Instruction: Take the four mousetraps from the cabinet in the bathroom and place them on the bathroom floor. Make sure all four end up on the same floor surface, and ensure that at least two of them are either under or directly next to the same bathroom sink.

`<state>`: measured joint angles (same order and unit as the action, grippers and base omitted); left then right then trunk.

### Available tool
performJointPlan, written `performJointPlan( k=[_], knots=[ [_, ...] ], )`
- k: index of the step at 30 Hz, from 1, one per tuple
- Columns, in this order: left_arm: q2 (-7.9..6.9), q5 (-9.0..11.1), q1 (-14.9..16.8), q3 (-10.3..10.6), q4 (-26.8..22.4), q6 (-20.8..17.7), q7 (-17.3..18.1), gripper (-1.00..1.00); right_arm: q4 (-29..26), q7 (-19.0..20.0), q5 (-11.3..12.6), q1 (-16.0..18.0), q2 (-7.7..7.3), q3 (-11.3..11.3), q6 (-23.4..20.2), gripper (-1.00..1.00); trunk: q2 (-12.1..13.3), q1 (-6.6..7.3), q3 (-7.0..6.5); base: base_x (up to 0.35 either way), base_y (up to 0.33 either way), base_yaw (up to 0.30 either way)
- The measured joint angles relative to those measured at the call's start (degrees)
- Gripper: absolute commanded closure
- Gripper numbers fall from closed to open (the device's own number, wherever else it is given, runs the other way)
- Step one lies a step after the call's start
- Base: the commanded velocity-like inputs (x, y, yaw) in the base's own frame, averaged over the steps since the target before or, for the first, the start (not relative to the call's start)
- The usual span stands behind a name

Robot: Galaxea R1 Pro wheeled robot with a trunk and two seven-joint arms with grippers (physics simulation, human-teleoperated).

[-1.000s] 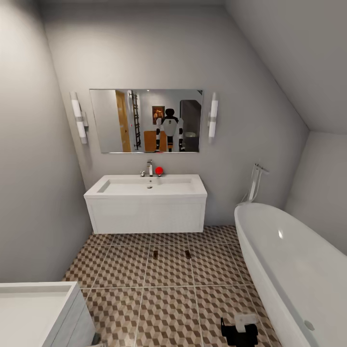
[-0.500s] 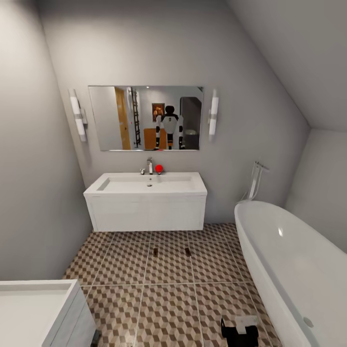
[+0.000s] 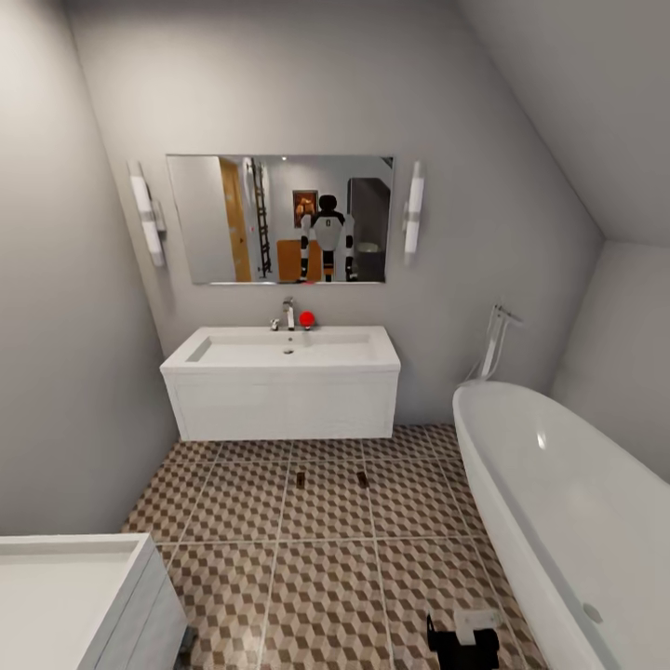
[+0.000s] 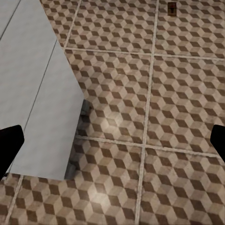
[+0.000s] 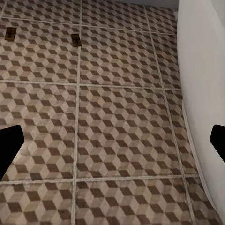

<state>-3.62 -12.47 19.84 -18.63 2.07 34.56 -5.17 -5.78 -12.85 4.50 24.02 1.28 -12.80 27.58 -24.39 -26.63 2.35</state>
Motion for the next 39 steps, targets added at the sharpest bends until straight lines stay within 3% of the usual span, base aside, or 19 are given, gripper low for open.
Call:
performJointPlan(
  k=[16, 39],
  knots=[
    [-0.03, 0.07, 0.0, 0.0, 0.0, 0.01, 0.0, -1.0, -0.06, 0.0, -0.06, 0.0, 0.03, -0.06, 0.18, -1.0, -0.01, 0.0, 0.56, 0.0, 0.0, 0.012],
    [0.02, 0.07, -0.01, 0.0, 0.0, 0.02, 0.0, -1.0, 0.0, -0.17, -0.04, -0.04, 0.1, -0.06, 0.19, -1.0, -0.01, 0.0, 1.53, 0.0, 0.0, 0.192]
  ],
)
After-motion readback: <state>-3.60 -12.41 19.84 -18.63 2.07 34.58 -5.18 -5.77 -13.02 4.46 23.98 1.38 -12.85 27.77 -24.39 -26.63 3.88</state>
